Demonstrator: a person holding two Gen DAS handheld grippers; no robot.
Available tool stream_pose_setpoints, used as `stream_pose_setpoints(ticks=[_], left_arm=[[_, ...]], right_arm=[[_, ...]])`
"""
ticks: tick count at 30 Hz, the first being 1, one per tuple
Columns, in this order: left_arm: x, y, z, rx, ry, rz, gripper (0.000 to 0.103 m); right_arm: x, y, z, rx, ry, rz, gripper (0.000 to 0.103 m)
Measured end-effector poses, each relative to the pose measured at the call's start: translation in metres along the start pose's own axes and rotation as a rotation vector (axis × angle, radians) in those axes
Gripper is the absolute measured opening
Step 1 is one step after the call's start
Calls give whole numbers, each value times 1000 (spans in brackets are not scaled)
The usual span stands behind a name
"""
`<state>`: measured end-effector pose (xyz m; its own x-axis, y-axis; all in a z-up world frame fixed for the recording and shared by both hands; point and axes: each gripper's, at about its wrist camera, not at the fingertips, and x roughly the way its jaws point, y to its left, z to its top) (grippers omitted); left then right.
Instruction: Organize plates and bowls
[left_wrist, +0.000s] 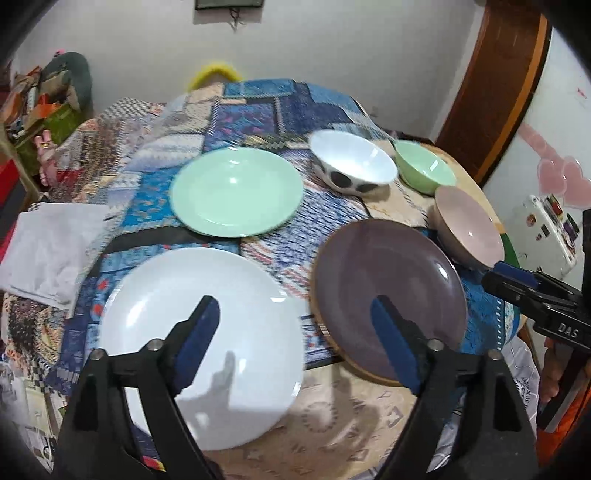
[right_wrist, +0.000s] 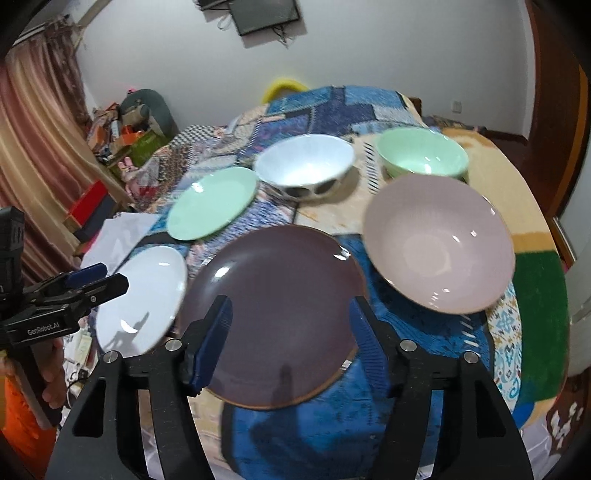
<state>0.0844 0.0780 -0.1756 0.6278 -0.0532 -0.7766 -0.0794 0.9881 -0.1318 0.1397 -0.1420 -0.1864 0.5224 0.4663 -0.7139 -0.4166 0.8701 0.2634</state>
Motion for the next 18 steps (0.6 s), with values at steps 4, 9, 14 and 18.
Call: stream_pose_setpoints(ticks=[4,9,14,18], left_arm=[[-12,22,-3,-23,-21,31,89],[-21,60,-12,-73,-29,81,89],[-21,94,-23,-121,-17,116,89],[-17,117,-33,-150,-6,115,89]], right_arm=[[9,20,5,-29,4,27,62],[25,47,7,-81,25,56,62],[47,75,7,-129,58,84,62],[65,91,5,-139,92,108,62]])
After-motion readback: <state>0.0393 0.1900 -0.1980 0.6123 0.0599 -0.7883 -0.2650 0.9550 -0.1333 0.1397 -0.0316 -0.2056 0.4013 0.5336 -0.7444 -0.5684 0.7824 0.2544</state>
